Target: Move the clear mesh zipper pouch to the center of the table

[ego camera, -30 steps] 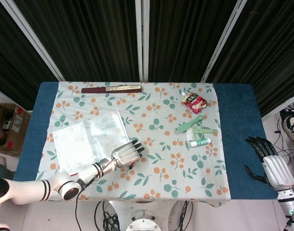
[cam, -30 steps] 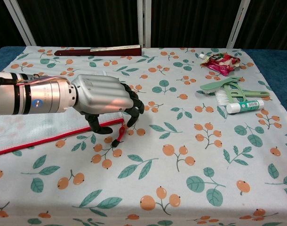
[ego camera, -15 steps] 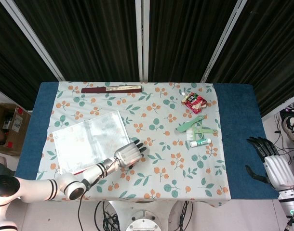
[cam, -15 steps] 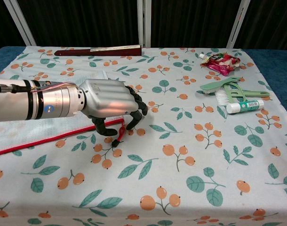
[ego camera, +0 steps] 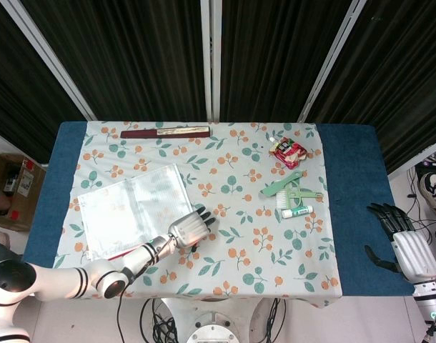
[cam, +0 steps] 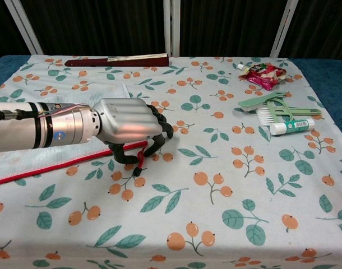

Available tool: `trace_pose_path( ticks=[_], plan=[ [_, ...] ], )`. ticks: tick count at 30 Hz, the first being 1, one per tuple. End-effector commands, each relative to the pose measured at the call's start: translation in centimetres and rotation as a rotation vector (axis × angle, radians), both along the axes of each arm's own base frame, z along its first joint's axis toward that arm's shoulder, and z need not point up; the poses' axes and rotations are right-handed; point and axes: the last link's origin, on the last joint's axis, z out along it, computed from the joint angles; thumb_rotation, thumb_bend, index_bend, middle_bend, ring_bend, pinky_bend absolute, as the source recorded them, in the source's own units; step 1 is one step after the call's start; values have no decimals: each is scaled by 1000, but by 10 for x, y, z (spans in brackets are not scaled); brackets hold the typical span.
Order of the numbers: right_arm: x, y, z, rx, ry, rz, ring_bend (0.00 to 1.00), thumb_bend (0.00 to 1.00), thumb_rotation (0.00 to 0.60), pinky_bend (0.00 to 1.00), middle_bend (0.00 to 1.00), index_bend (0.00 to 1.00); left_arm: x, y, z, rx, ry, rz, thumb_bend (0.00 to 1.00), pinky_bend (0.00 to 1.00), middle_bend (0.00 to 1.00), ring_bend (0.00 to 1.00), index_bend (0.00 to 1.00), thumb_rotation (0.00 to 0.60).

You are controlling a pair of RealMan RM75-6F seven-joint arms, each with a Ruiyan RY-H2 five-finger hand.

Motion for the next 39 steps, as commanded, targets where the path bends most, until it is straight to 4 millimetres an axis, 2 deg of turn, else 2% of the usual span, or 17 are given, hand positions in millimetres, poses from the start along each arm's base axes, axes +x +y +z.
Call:
trace_pose_path(
  ticks=[1, 8, 14, 19, 24, 32, 39],
  plan=[
    [0, 0, 0, 0, 1, -1, 0, 266, 600, 0, 75, 99, -1, 0, 0, 3, -1, 3, 328, 150, 143, 118, 513, 600],
    [1, 1, 1, -3, 4, -2, 0, 268, 600, 0, 75, 99, -5, 0, -1, 4, -5, 18, 334, 150, 146, 118, 537, 600],
    [3, 2, 1, -3, 8, 2, 0, 268, 600, 0, 75, 99, -8, -1, 0, 13, -27, 24, 395, 151, 160, 118, 570, 600],
    [7, 1, 0, -2, 13, 14, 0, 266, 600, 0, 75, 99, -11, -2, 7, 52, -81, 45, 456, 153, 166, 118, 575, 600],
    [15, -2, 1, 2, 22, 45, 0, 267, 600, 0, 75, 99, -13, -9, 20, 133, -192, 88, 464, 154, 179, 119, 577, 600],
    [42, -23, 0, 35, 31, 158, 0, 269, 600, 0, 75, 99, -13, -28, 48, 296, -410, 189, 456, 157, 234, 153, 602, 600],
    [91, -57, -5, 100, 73, 321, 0, 267, 600, 0, 75, 99, -8, -49, 69, 424, -525, 219, 444, 215, 334, 257, 635, 600]
  ],
)
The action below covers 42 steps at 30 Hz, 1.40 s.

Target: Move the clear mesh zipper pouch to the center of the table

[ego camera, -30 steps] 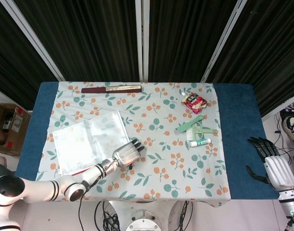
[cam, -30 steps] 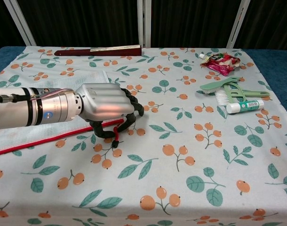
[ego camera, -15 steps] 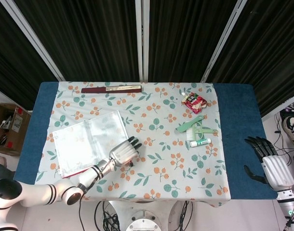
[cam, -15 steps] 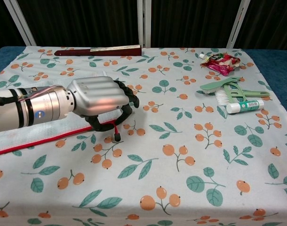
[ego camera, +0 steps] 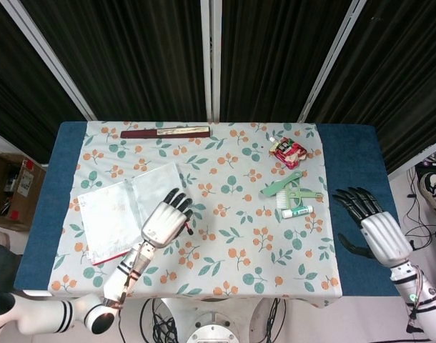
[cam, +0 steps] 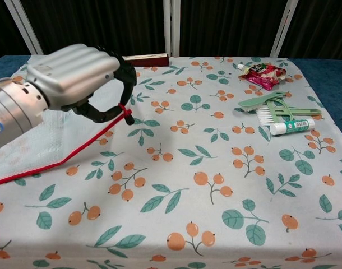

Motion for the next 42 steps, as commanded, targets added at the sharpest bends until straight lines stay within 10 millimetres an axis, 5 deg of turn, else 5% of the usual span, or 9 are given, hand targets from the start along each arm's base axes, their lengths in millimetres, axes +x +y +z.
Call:
trace_pose_path(
  ticks=[1, 8, 22, 32, 42],
  plan=[
    [34, -20, -5, 44, 35, 103, 0, 270, 600, 0, 75, 98, 5, -15, 11, 75, -61, 29, 442, 227, 344, 267, 637, 600],
    [92, -59, -30, 156, 63, 218, 0, 264, 600, 0, 77, 99, 10, -26, 27, 184, -140, 91, 436, 337, 432, 363, 663, 600],
    [193, -114, -91, 328, 98, 360, 0, 228, 600, 0, 79, 112, 15, -54, 47, 288, -235, 119, 429, 630, 763, 735, 702, 600],
    [235, -130, -144, 411, 72, 391, 0, 229, 600, 0, 97, 249, 19, -63, 51, 297, -269, 114, 429, 644, 788, 760, 704, 600],
    [261, -133, -182, 465, -10, 408, 0, 228, 600, 0, 102, 278, 20, -65, 53, 285, -282, 111, 428, 643, 786, 760, 708, 600]
  ],
)
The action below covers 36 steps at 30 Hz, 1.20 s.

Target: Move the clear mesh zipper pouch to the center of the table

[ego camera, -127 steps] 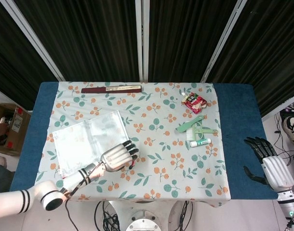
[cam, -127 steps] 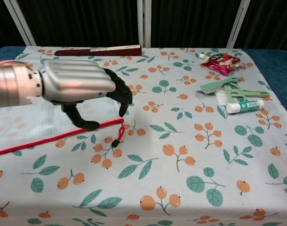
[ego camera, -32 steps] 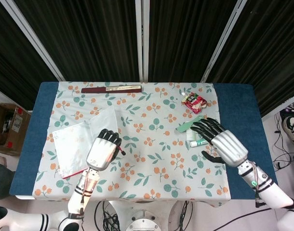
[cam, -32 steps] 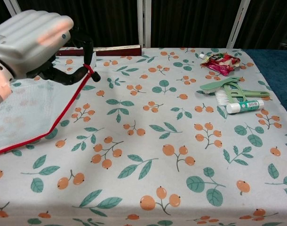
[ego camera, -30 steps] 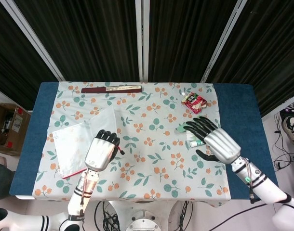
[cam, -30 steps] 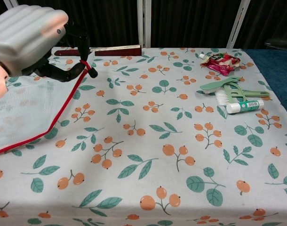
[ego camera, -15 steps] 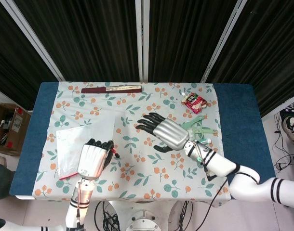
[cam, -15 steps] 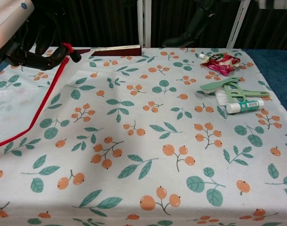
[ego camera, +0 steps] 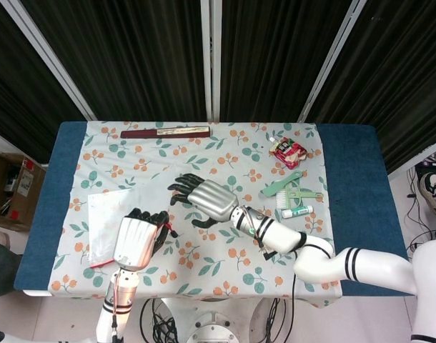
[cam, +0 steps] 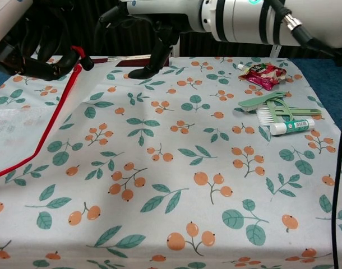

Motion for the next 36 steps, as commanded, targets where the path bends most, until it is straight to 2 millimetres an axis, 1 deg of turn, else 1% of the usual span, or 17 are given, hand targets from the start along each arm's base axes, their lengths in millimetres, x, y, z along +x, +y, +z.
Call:
trace_pose_path(
  ticks=[1, 6, 10, 20, 25, 30, 33, 36],
  plan=[
    [10, -1, -10, 25, -34, -1, 0, 228, 600, 0, 104, 279, 0, -1, 0, -3, 0, 0, 428, 644, 785, 760, 708, 600],
    [17, 2, -20, 60, -53, 8, 0, 236, 600, 0, 117, 293, -1, 0, 2, -2, -4, 3, 428, 643, 783, 759, 709, 600],
    [20, 3, -25, 80, -65, 5, 0, 287, 600, 0, 128, 324, -1, 0, 3, -1, -7, 0, 428, 644, 782, 758, 709, 600],
    [25, 0, -29, 105, -90, -11, 0, 315, 600, 0, 152, 400, -2, 1, 7, 3, -12, 1, 427, 643, 780, 757, 709, 600],
    [26, -2, -33, 114, -101, -25, 0, 327, 600, 0, 170, 454, -3, 1, 9, 3, -14, 3, 427, 644, 779, 757, 709, 600],
    [29, -4, -36, 129, -120, -43, 0, 331, 600, 0, 204, 543, -4, 1, 10, 0, -24, 8, 426, 643, 775, 753, 709, 600],
    [31, -5, -38, 137, -151, -60, 6, 337, 600, 13, 248, 629, -4, 2, 12, 6, -36, 11, 425, 643, 772, 750, 709, 600],
    [33, -6, -38, 146, -186, -83, 38, 348, 600, 25, 303, 733, -6, 4, 12, 12, -47, 18, 425, 643, 769, 747, 708, 600]
  ],
)
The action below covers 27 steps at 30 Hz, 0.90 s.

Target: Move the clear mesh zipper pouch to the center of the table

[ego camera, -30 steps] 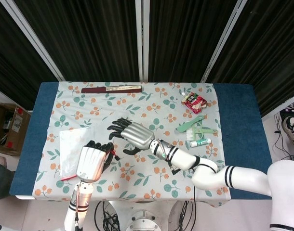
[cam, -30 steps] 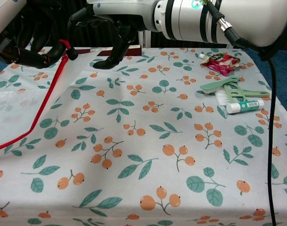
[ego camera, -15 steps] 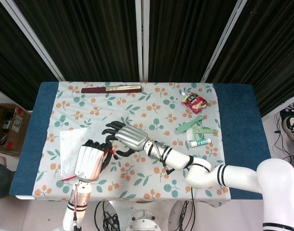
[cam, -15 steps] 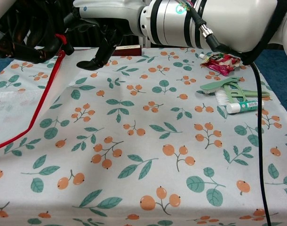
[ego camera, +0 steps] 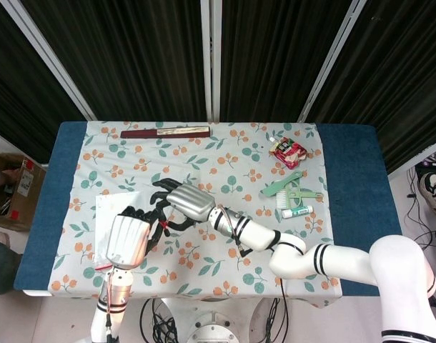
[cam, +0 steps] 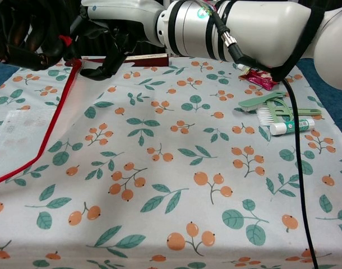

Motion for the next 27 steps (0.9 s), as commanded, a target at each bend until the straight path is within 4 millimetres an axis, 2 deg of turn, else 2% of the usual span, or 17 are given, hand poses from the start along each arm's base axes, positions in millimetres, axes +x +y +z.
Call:
trace_pose_path(
  ticks=[1, 4, 13, 27],
  plan=[
    [1, -3, 2, -3, -31, -22, 47, 353, 600, 26, 318, 761, -2, 1, 0, 2, -13, 7, 425, 644, 768, 746, 708, 600],
    [0, -7, 8, -18, -39, -36, 61, 366, 600, 27, 346, 815, -4, 2, -2, -2, -29, 10, 422, 644, 766, 744, 709, 600],
    [-6, -13, 33, -54, -57, -75, 66, 367, 600, 27, 355, 848, -5, 6, -8, -23, -60, 9, 421, 644, 762, 739, 709, 600],
    [-16, -14, 48, -68, -103, -115, 72, 368, 600, 27, 362, 864, -5, 13, -17, -69, -77, 18, 421, 644, 762, 738, 709, 600]
  ],
)
